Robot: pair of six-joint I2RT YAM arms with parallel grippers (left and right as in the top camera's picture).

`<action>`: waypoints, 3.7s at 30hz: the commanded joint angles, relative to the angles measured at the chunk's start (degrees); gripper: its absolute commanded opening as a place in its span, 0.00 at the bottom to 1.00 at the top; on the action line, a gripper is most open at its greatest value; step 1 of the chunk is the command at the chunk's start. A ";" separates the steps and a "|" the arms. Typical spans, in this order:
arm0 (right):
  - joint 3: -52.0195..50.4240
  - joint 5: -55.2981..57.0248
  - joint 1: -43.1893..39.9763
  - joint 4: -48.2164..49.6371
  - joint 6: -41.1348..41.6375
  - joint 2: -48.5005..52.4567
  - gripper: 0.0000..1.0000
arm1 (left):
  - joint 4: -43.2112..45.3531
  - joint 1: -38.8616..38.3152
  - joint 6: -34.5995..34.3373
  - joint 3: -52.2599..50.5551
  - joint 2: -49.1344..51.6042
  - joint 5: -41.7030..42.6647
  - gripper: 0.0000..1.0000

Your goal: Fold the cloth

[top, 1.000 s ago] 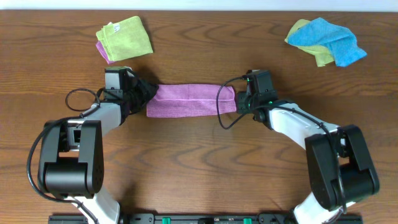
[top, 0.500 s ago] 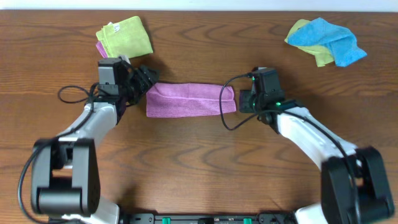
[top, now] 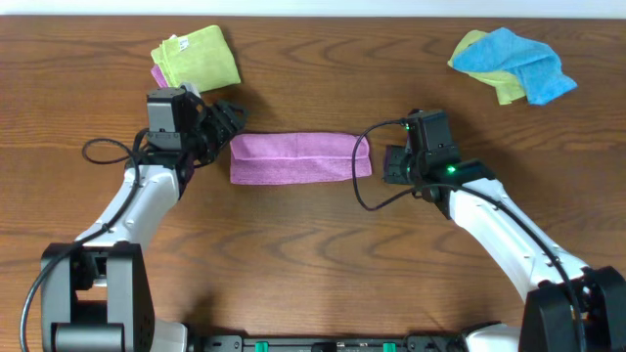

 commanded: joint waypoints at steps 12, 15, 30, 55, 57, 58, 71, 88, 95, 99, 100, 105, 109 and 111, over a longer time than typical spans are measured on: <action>-4.44 -8.83 -0.81 10.12 18.91 2.21 0.69 | 0.46 -5.49 0.22 1.25 12.09 -6.75 0.06; -5.42 -11.10 -0.79 12.79 20.81 3.52 0.69 | 0.48 -5.51 0.26 1.25 13.57 -8.02 0.06; -5.55 -16.15 1.64 24.02 28.59 15.26 0.70 | -2.93 -5.60 1.53 1.25 14.43 -10.67 0.06; -5.49 -8.96 4.24 47.32 20.70 25.49 0.01 | -6.49 -5.60 4.13 1.25 14.43 -5.92 0.05; -5.31 -8.98 4.13 48.00 17.97 24.85 0.01 | -6.45 -5.60 4.09 1.25 14.43 -4.92 0.06; -5.27 -9.05 4.07 47.87 16.81 24.20 0.01 | -6.43 -5.60 4.09 1.25 14.43 -4.24 0.06; -5.25 -9.42 4.98 38.77 6.29 8.50 0.01 | -6.40 -7.96 3.45 1.25 14.43 -2.10 0.06; -2.64 -8.33 15.08 38.84 5.90 6.69 0.01 | -6.14 -8.37 3.41 1.27 14.43 -2.08 0.06; 0.90 -8.39 17.66 38.80 5.92 11.98 0.01 | -6.12 -8.37 3.43 1.36 14.40 -2.05 0.06; 5.73 -9.53 18.53 35.63 5.81 15.93 0.01 | -6.19 -8.35 3.48 2.10 14.40 -1.11 0.06; 6.64 -9.81 18.78 34.71 5.42 16.57 0.01 | -6.21 -8.31 3.48 2.36 14.36 -1.05 0.06; 8.09 -9.86 19.50 32.63 3.93 17.31 0.01 | -6.27 -8.17 3.56 3.21 14.25 -0.79 0.06; 8.09 -9.86 19.56 31.45 3.93 17.31 0.01 | -6.67 -7.89 4.13 3.21 13.22 -0.09 0.06; 8.09 -9.86 19.56 30.91 3.89 17.40 0.01 | -7.28 -7.39 4.79 3.23 11.93 0.02 0.06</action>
